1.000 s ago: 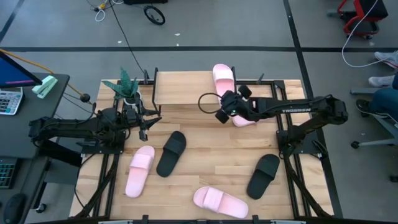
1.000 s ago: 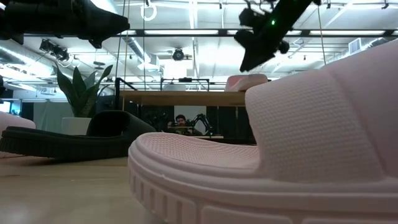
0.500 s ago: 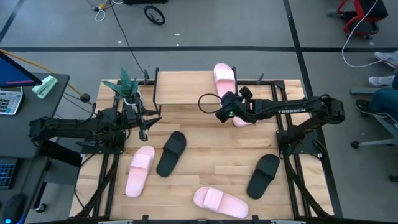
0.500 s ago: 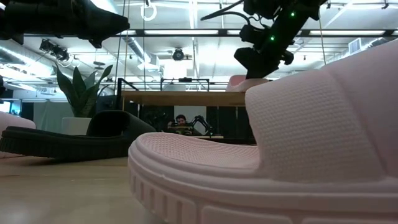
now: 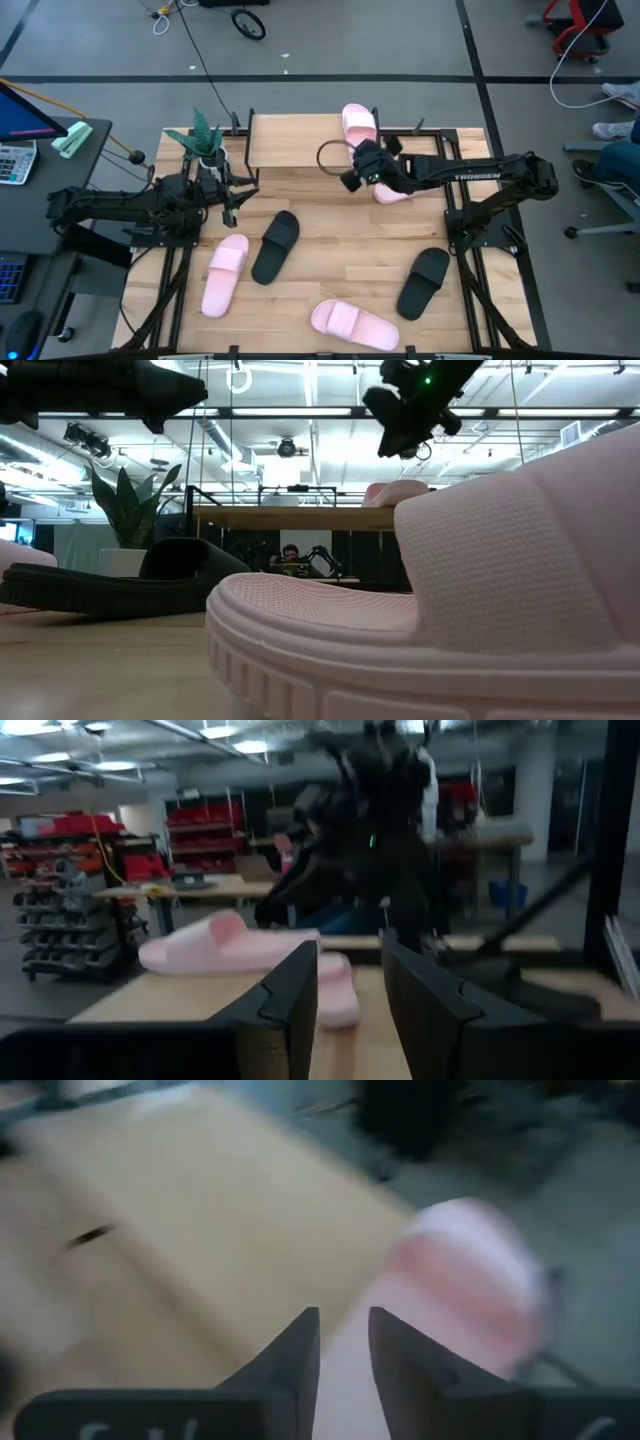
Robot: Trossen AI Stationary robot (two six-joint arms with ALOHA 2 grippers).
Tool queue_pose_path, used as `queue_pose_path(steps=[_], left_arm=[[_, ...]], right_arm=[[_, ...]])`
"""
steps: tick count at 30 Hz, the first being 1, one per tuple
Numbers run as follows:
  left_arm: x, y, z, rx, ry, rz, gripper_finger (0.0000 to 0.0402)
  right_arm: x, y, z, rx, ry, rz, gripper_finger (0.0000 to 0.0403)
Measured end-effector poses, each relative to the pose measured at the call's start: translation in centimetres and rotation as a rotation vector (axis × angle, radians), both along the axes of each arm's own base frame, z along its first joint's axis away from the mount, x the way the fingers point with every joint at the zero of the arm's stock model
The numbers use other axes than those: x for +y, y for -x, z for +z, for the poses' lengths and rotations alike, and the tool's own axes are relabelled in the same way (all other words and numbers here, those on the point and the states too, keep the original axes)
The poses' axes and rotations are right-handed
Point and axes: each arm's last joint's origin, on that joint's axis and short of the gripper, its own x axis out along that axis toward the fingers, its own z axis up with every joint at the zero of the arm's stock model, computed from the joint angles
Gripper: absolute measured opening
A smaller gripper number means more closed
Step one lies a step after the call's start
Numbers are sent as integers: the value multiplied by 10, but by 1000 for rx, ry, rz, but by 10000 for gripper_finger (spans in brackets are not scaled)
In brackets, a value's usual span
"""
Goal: Pick and place slides into the shelf
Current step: Put the middle pink slides on the shelf
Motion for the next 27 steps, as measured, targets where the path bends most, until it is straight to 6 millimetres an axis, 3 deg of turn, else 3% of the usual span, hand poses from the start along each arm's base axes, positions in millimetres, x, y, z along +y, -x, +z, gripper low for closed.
queue_pose_path(steps=[5, 13, 19, 27], left_arm=[[-9, -7, -3, 83, -69, -59, 113], [-26, -31, 35, 353, -86, -138, 111], [-44, -43, 46, 716, -110, -248, 99], [-87, -59, 35, 811, -110, -405, 76]], right_arm=[[34, -5, -9, 38, -121, 279, 91], [83, -3, -14, 137, -58, 555, 91], [90, -3, -12, 174, 16, 636, 91], [81, -8, -8, 100, 8, 576, 89]])
